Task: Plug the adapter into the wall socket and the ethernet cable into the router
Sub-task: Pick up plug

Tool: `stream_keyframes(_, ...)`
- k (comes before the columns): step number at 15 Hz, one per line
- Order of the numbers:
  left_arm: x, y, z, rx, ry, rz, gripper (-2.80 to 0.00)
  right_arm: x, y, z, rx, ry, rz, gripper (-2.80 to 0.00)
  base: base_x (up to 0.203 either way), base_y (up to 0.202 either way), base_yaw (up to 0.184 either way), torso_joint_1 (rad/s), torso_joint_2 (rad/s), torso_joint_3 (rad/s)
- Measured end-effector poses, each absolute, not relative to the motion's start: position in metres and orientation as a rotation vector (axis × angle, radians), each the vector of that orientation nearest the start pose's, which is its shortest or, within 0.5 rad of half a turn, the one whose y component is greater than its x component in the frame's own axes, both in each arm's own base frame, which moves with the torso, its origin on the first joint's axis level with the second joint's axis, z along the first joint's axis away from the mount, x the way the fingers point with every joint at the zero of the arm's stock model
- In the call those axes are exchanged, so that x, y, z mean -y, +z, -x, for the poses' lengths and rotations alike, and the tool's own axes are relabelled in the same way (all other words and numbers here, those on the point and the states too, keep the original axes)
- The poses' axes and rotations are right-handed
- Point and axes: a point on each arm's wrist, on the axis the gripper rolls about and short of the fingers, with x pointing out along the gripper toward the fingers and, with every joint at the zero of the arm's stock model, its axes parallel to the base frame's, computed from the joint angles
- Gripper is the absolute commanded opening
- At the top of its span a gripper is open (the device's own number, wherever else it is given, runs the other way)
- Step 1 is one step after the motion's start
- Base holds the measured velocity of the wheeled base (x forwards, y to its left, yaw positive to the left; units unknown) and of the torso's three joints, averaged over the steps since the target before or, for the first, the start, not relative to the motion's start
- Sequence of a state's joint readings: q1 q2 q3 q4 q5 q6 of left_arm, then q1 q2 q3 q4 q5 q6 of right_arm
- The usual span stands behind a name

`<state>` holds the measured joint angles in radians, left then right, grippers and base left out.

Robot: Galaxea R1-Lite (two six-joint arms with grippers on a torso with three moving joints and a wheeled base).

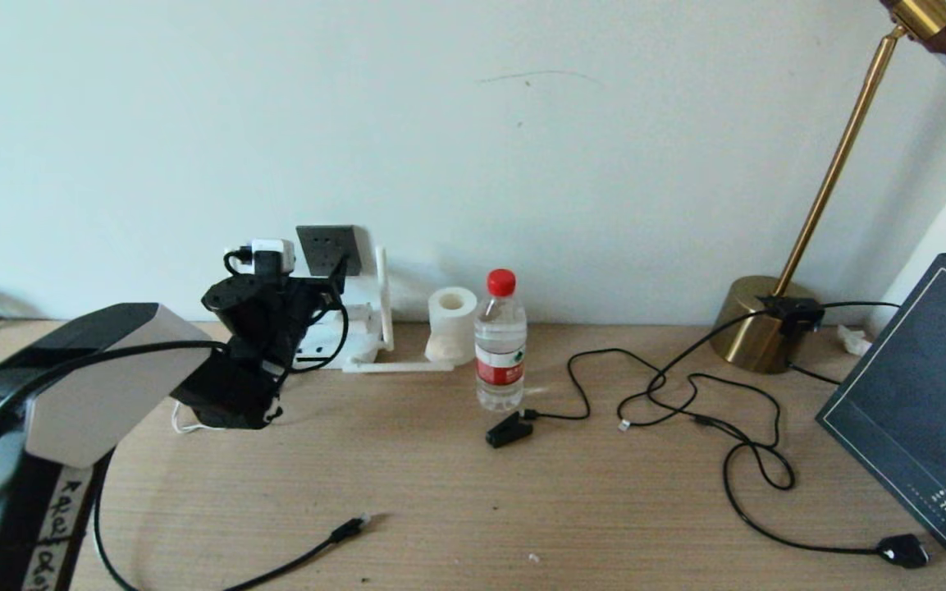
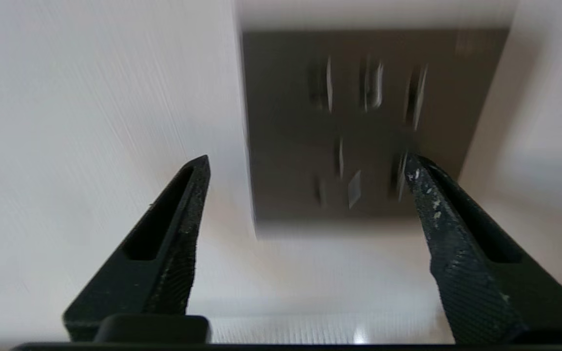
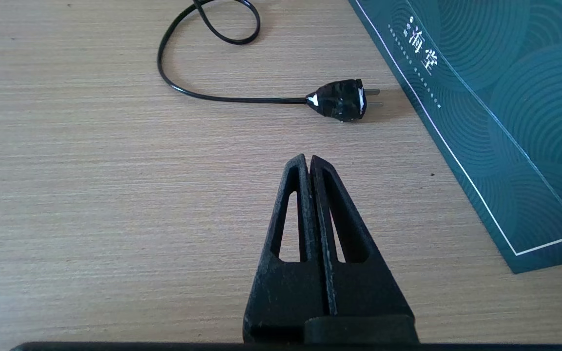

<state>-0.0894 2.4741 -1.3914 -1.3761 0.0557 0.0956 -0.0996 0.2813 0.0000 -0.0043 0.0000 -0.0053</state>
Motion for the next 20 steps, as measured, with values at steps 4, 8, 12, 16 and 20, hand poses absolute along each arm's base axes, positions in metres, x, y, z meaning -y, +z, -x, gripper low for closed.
stream_keyframes(4,0.043,0.083,-0.453,0.175,-0.096,-0.126,0.0,0.0,0.079,0.001,-0.277,-0.098,-0.009,-2.8,0.0,0.0,0.0,0.0,0.0,0.0)
stream_keyframes(8,0.06,0.083,-0.433,0.114,-0.164,-0.14,0.0,0.0,0.079,0.001,-0.277,-0.099,-0.008,-2.8,0.0,0.0,0.0,0.0,0.0,0.0)
stream_keyframes(12,0.073,0.088,-0.428,0.124,-0.171,-0.134,0.0,0.0,0.079,0.001,-0.277,-0.098,-0.009,-2.8,0.0,0.0,0.0,0.0,0.0,0.0)
stream_keyframes(16,0.076,0.077,-0.426,0.08,-0.124,-0.135,0.0,0.0,0.079,0.001,-0.277,-0.098,-0.009,-2.8,0.0,0.0,0.0,0.0,0.0,0.0)
stream_keyframes(20,0.068,0.067,-0.428,0.052,-0.082,-0.136,0.0,0.0,0.079,0.001,-0.277,-0.098,-0.009,-2.8,0.0,0.0,0.0,0.0,0.0,0.0)
